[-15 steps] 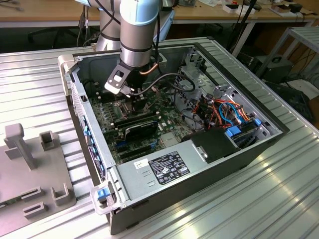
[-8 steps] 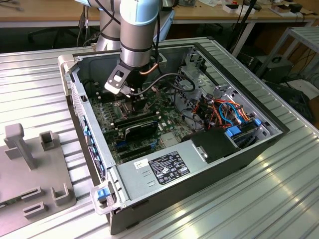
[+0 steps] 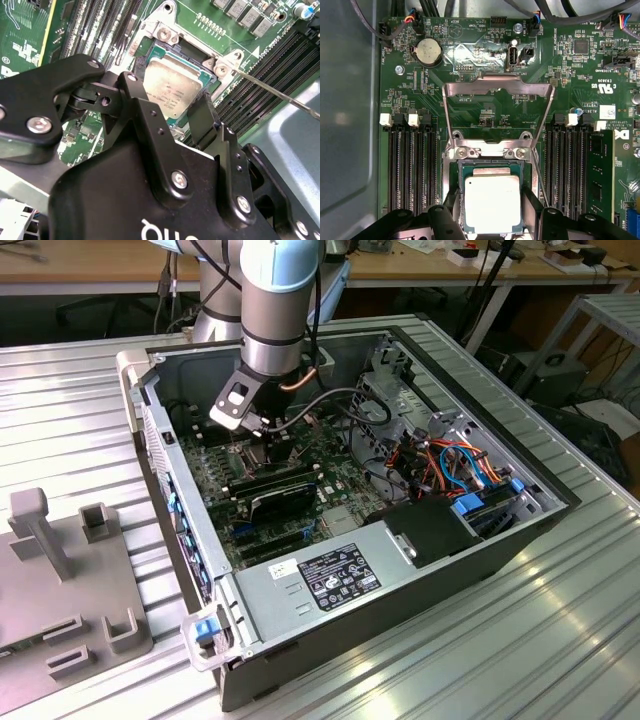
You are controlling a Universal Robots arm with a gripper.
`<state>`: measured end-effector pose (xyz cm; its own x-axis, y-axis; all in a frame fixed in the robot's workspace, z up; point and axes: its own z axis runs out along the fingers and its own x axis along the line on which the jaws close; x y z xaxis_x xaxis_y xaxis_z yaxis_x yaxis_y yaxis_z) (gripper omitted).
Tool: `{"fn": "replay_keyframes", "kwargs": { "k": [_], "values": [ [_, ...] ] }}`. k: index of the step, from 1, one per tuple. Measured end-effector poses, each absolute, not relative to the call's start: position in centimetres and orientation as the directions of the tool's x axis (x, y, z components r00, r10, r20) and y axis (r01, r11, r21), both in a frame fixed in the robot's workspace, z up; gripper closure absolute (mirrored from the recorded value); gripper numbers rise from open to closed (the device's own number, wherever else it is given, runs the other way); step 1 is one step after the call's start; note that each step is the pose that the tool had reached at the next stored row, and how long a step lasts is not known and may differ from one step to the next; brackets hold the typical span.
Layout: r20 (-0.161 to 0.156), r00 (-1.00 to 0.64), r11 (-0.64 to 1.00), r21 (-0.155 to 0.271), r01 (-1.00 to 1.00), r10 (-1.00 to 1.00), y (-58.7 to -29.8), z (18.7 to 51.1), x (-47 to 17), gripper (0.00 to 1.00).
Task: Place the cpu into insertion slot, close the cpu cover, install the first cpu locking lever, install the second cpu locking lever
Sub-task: 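Place the cpu into insertion slot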
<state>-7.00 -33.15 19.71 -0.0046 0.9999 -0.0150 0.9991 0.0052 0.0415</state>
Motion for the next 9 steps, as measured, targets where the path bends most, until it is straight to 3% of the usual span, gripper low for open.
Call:
{"fn": "replay_keyframes", "kwargs": {
  "k": [9],
  "values": [
    [-0.015, -0.002, 0.003, 0.042, 0.999, 1.000, -33.15, 19.71, -6.90, 0.39]
  ]
}}
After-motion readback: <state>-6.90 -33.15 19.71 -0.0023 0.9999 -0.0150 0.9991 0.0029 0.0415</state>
